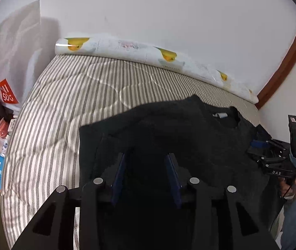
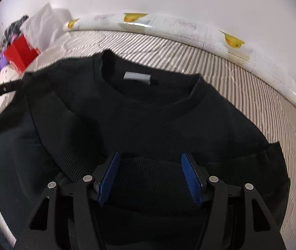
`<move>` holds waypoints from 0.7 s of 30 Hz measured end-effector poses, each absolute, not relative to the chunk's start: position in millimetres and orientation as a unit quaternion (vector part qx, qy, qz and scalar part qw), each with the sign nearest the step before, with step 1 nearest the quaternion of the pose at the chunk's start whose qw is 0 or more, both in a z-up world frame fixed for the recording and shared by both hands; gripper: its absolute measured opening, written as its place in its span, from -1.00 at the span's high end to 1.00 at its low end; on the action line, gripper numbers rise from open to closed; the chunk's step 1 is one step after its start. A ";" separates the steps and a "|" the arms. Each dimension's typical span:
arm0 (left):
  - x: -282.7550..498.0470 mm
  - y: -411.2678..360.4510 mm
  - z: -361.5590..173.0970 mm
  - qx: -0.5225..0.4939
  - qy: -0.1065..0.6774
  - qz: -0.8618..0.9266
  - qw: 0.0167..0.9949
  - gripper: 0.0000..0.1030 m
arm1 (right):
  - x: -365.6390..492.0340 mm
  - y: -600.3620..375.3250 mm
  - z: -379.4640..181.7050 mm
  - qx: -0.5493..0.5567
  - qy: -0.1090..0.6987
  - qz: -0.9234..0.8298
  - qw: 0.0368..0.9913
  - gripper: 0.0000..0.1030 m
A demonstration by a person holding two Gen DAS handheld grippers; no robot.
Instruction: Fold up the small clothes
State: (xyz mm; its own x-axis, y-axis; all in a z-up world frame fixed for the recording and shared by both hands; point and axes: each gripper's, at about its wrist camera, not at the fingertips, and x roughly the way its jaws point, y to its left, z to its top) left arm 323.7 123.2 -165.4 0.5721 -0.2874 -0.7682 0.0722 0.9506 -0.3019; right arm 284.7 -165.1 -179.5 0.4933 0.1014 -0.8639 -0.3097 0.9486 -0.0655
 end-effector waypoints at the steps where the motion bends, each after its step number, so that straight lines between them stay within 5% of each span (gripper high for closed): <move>1: 323.6 123.1 -168.1 -0.120 0.454 -0.102 0.877 0.26 | 282.2 -162.9 -180.5 -0.118 0.489 0.115 0.857 -0.14; 2: 323.1 122.6 -171.7 -0.121 0.458 -0.100 0.875 0.26 | 279.4 -160.8 -179.9 -0.124 0.487 0.114 0.857 -0.09; 4: 323.6 121.8 -177.2 -0.123 0.464 -0.099 0.872 0.26 | 271.1 -153.8 -176.9 -0.137 0.481 0.127 0.856 0.55; 6: 322.5 121.0 -180.7 -0.123 0.466 -0.101 0.870 0.26 | 264.5 -141.0 -177.0 -0.168 0.468 0.117 0.860 0.90; 15: 319.4 129.4 -174.0 -0.143 0.453 -0.090 0.876 0.26 | 276.1 -152.7 -141.8 -0.110 0.391 0.072 0.911 0.91; 21: 333.2 129.5 -173.6 -0.125 0.461 -0.074 0.875 0.20 | 300.2 -141.1 -178.4 -0.129 0.420 0.049 0.897 0.92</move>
State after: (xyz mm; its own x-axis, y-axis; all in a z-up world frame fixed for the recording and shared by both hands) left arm 333.2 129.5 -173.6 0.5641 -0.2453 -0.7884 0.0149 0.9577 -0.2873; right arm 300.2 -141.1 -178.4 0.6422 -0.0198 -0.7662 -0.1967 0.9619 -0.1897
